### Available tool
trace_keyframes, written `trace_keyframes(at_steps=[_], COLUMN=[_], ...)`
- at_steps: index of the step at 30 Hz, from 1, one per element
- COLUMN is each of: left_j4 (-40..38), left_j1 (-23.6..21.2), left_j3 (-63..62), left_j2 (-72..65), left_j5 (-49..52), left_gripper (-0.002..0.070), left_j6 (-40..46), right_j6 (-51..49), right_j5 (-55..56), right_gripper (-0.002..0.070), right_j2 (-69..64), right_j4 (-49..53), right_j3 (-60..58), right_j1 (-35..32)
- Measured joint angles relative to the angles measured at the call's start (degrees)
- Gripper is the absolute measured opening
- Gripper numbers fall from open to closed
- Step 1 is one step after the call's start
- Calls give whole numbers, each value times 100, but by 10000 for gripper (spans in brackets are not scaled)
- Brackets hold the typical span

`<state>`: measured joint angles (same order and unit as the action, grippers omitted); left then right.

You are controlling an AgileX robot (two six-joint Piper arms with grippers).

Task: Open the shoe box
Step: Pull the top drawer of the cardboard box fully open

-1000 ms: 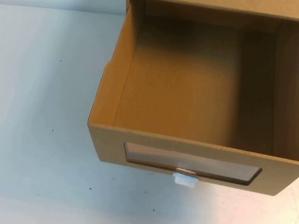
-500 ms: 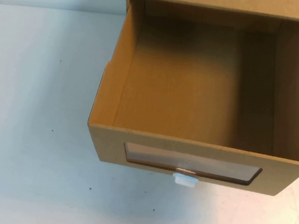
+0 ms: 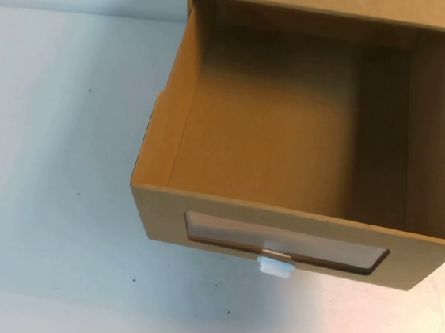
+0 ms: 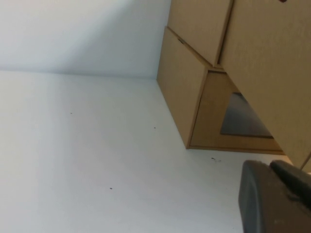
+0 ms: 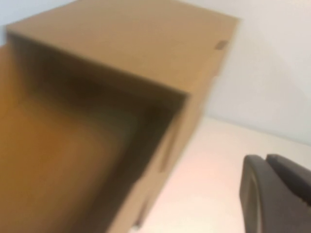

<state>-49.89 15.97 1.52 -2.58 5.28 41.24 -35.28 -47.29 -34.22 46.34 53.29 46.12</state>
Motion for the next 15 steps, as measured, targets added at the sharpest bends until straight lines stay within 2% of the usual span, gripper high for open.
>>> trace_keyframes(at_steps=[2,7,15], left_j4=[0,0,0], left_j1=[0,0,0], left_j3=[0,0,0], left_j2=[0,0,0], left_j5=[0,-3,-3], left_gripper=[-4,-4,-4], left_j6=[0,0,0], right_j6=[15,15,15], right_j5=[768,2177,3578], right_gripper=[-13,-13,-13], right_j2=[151,711,1565], right_j4=[-223,-638,-890], right_j3=[-454,-1460,-3111], right_j1=[-935,-2678,-4648])
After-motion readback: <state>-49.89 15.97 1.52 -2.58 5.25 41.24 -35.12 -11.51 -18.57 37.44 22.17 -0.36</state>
